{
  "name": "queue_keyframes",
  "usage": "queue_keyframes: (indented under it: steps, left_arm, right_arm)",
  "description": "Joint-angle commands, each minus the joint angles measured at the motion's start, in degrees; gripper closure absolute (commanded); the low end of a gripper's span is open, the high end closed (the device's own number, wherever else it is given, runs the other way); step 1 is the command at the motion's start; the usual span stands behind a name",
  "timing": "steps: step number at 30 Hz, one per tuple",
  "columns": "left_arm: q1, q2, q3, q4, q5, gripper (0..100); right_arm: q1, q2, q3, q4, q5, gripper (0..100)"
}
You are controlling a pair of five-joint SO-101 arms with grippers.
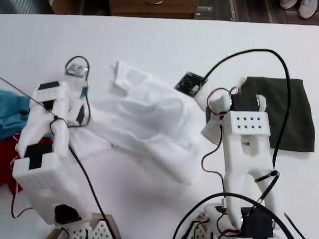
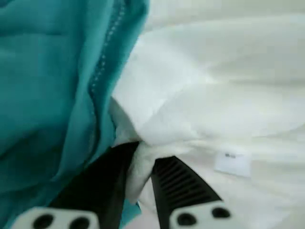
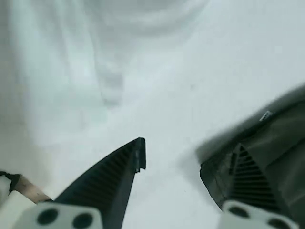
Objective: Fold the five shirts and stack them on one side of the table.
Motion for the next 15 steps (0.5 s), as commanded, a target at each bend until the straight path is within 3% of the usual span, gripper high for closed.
queue_keyframes:
  steps: [1, 9, 15]
  left_arm:
    - [-2.3, 0.4, -2.2, -3.6, 3.0, 98]
    - [-2.7, 0.5, -2.1, -4.0, 7.3, 98]
    - [-2.7, 0.6, -2.1, -4.0, 7.2, 98]
  right_arm:
    - [-2.8, 0.3, -2.2, 1.1, -3.1, 71.1]
    - [-23.3, 6.1, 11.1, -0.7, -4.1, 71.1]
    - [-25.9, 10.4, 12.8, -1.9, -3.8, 71.1]
